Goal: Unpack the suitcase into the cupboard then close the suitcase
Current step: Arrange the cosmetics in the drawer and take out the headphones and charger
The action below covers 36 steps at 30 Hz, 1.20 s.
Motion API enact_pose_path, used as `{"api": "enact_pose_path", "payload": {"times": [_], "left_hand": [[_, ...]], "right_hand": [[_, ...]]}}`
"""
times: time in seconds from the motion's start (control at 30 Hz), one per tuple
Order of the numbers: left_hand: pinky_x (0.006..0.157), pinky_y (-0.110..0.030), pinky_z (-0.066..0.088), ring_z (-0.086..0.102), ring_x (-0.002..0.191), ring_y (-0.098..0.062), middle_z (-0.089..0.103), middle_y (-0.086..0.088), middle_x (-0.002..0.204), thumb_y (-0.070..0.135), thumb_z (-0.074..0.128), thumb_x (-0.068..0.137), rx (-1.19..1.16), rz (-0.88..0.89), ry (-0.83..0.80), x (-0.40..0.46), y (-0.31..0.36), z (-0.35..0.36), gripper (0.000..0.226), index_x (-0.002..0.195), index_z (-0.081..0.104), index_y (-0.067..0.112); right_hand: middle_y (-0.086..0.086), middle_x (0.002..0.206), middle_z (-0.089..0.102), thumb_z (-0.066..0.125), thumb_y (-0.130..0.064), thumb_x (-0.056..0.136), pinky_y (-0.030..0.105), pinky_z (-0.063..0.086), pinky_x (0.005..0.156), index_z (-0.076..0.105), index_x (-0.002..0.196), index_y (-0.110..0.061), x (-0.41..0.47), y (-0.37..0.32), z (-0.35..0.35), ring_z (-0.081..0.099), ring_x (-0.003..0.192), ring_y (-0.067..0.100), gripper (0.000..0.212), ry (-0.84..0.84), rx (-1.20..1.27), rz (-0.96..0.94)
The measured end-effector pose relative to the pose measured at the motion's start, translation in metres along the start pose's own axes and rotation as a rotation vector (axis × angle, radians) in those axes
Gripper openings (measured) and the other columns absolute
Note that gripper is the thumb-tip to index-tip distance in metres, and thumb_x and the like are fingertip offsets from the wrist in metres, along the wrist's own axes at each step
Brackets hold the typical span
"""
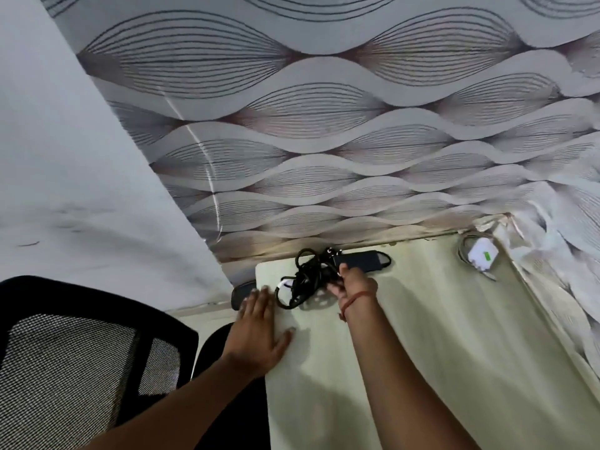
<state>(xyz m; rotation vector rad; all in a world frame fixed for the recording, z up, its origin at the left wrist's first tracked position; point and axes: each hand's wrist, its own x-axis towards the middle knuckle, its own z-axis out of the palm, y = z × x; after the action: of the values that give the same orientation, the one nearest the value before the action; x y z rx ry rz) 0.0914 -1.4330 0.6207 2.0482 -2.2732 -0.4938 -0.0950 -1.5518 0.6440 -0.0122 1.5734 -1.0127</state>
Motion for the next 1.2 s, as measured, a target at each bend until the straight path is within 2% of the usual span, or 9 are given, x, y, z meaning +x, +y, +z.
{"api": "enact_pose_path", "payload": {"times": [0.1,0.2,0.33,0.43,0.57,0.77,0.93,1.13,1.2], "left_hand": [[0.112,-0.045,0.016,0.030,0.141,-0.041,0.031,-0.025,0.151,0.065,0.040,0.083,0.093,-0.002,-0.041,-0.009,0.010,0.013,0.095,0.144,0.033,-0.008],[0.113,-0.048,0.028,0.038,0.135,-0.043,0.039,-0.030,0.145,0.058,0.043,0.082,0.118,-0.019,-0.060,-0.015,0.025,0.020,0.089,0.137,0.041,-0.012],[0.107,-0.047,0.039,0.048,0.128,-0.043,0.052,-0.030,0.134,0.044,0.041,0.082,0.101,-0.026,-0.124,-0.023,0.042,0.020,0.071,0.128,0.054,-0.009],[0.116,-0.047,0.024,0.033,0.137,-0.043,0.038,-0.027,0.146,0.040,0.038,0.089,0.072,0.060,-0.083,-0.028,0.045,0.025,0.062,0.135,0.046,-0.002],[0.108,-0.049,0.036,0.044,0.131,-0.044,0.045,-0.026,0.142,0.053,0.044,0.084,0.083,0.138,-0.058,-0.038,0.037,0.035,0.070,0.134,0.051,0.005],[0.115,-0.046,-0.002,-0.012,0.146,-0.036,-0.005,-0.022,0.158,0.062,0.028,0.093,0.086,0.184,-0.051,-0.050,0.033,0.046,0.083,0.154,0.012,0.008],[0.114,-0.042,-0.019,-0.027,0.141,-0.037,-0.023,-0.022,0.155,0.061,0.017,0.091,0.125,0.145,-0.126,-0.050,0.041,0.036,0.085,0.153,-0.005,0.009],[0.120,-0.044,-0.005,-0.018,0.146,-0.036,-0.017,-0.021,0.158,0.046,0.031,0.099,0.121,0.111,-0.315,-0.048,0.045,0.014,0.074,0.154,-0.002,0.009],[0.121,-0.043,0.002,-0.010,0.148,-0.034,-0.009,-0.019,0.160,0.036,0.036,0.101,0.093,0.128,-0.366,-0.052,0.047,-0.001,0.068,0.154,0.006,0.008]], "right_hand": [[0.021,0.103,0.061,0.067,-0.012,0.088,0.036,0.055,0.049,0.054,0.110,0.007,0.002,0.000,-0.005,0.065,0.086,0.031,0.031,-0.018,-0.075,-0.023],[0.019,0.096,0.061,0.065,-0.011,0.090,0.027,0.053,0.041,0.058,0.108,0.003,-0.001,-0.005,-0.012,0.061,0.070,0.025,0.024,-0.080,-0.191,-0.024],[0.010,0.108,0.068,0.066,-0.003,0.087,0.030,0.060,0.066,0.058,0.118,0.004,-0.002,-0.007,-0.020,0.068,0.067,0.019,0.033,-0.125,-0.167,0.012],[0.014,0.112,0.067,0.068,0.003,0.084,0.027,0.058,0.052,0.056,0.118,0.008,-0.009,-0.008,-0.020,0.068,0.073,0.025,0.036,-0.129,-0.120,-0.008],[0.014,0.103,0.066,0.067,0.000,0.086,0.028,0.058,0.049,0.057,0.112,0.006,-0.012,-0.012,-0.023,0.065,0.081,0.022,0.029,-0.173,-0.203,-0.004],[0.007,0.092,0.067,0.059,-0.001,0.092,0.040,0.055,0.087,0.057,0.102,0.000,-0.005,-0.006,-0.025,0.066,0.075,0.021,0.010,-0.156,-0.271,-0.003],[0.014,0.101,0.058,0.053,-0.011,0.098,0.041,0.054,0.087,0.055,0.108,0.000,-0.021,-0.003,-0.020,0.057,0.067,0.018,0.015,-0.149,-0.315,-0.069],[0.016,0.066,0.055,0.050,0.006,0.084,0.030,0.047,0.052,0.056,0.083,-0.005,-0.051,0.014,-0.050,0.051,0.051,0.021,0.012,-0.105,-0.249,-0.188],[0.014,0.058,0.059,0.060,-0.011,0.089,0.028,0.047,0.045,0.059,0.074,-0.005,-0.072,0.026,-0.068,0.049,0.040,0.021,0.016,-0.005,-0.381,-0.319]]}}
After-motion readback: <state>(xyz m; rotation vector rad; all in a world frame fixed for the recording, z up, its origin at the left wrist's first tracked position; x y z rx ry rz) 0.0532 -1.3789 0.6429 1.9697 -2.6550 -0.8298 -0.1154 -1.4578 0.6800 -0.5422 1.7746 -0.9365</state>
